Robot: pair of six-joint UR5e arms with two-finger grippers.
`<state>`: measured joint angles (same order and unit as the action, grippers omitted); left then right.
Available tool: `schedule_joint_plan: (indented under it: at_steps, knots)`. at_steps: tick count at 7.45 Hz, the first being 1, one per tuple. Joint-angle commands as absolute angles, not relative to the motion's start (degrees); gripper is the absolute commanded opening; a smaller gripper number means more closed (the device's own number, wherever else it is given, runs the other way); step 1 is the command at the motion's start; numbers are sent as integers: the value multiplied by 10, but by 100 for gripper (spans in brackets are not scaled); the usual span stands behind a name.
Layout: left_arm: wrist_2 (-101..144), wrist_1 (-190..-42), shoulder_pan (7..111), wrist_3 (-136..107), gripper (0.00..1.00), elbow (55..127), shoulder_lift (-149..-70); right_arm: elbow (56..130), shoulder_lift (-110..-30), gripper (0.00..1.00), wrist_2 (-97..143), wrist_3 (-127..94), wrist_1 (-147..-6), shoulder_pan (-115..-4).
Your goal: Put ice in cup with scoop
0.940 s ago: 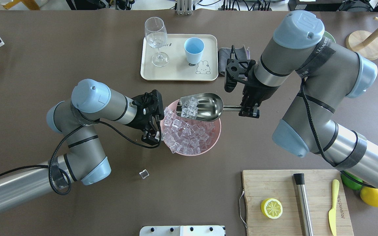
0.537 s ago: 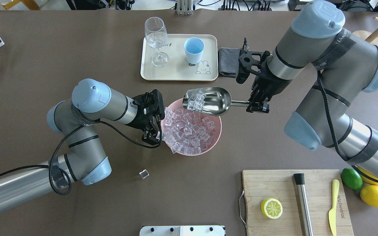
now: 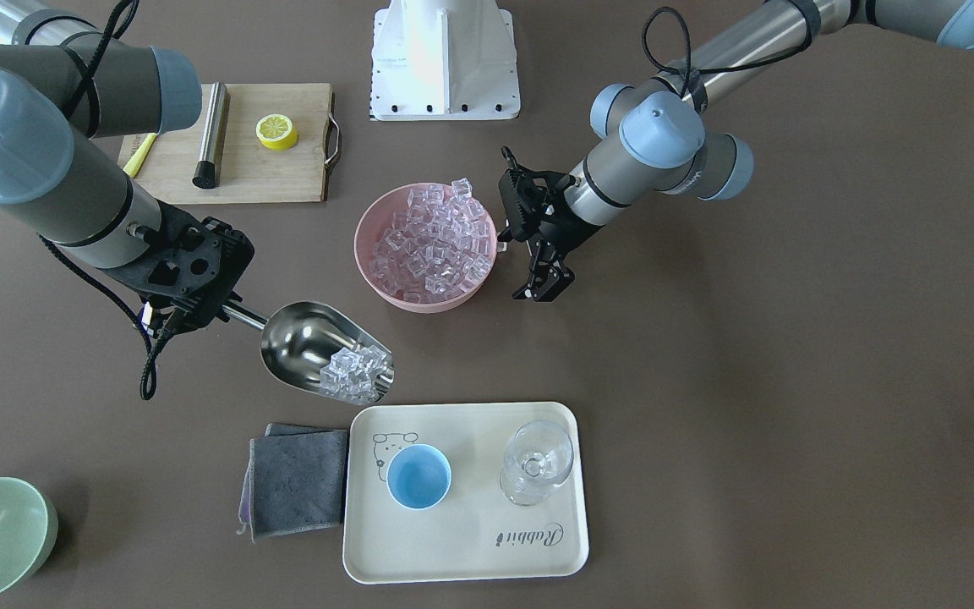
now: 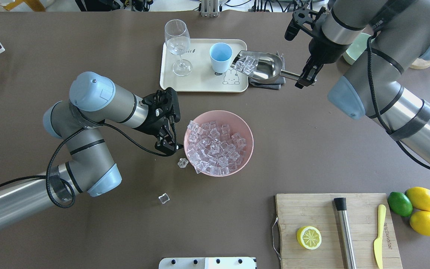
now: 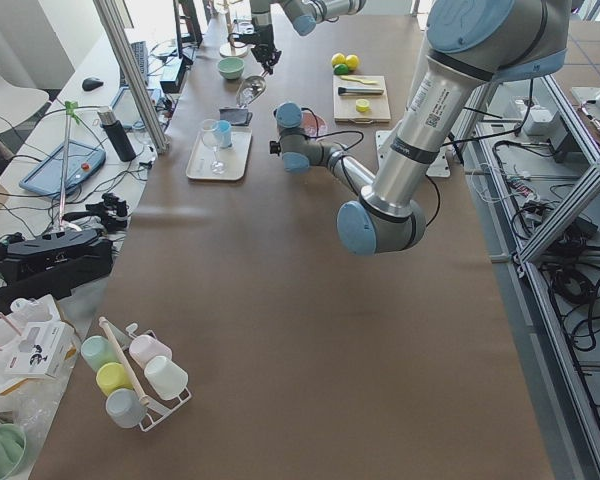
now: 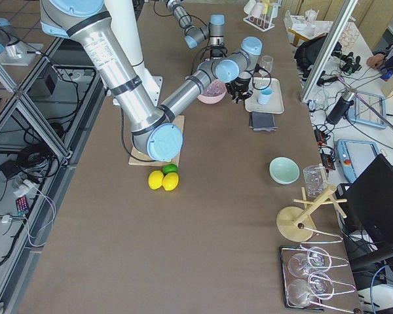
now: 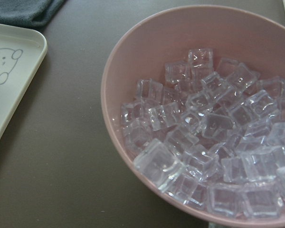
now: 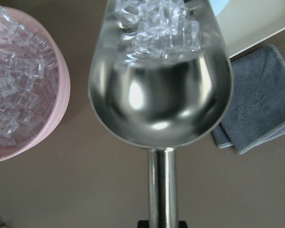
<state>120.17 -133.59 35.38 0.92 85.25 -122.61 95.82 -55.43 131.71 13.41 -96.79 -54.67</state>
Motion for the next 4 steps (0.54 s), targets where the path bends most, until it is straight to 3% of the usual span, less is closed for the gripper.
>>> schedule_joint_plan:
  at_steps: [1, 4]
  knots:
    - [1226, -1336, 372, 9, 99, 855, -1226, 879, -494, 0, 1304, 115, -969, -556]
    - [1258, -1332, 388, 9, 99, 866, -1219, 818, -429, 0, 1284, 109, -1001, -556]
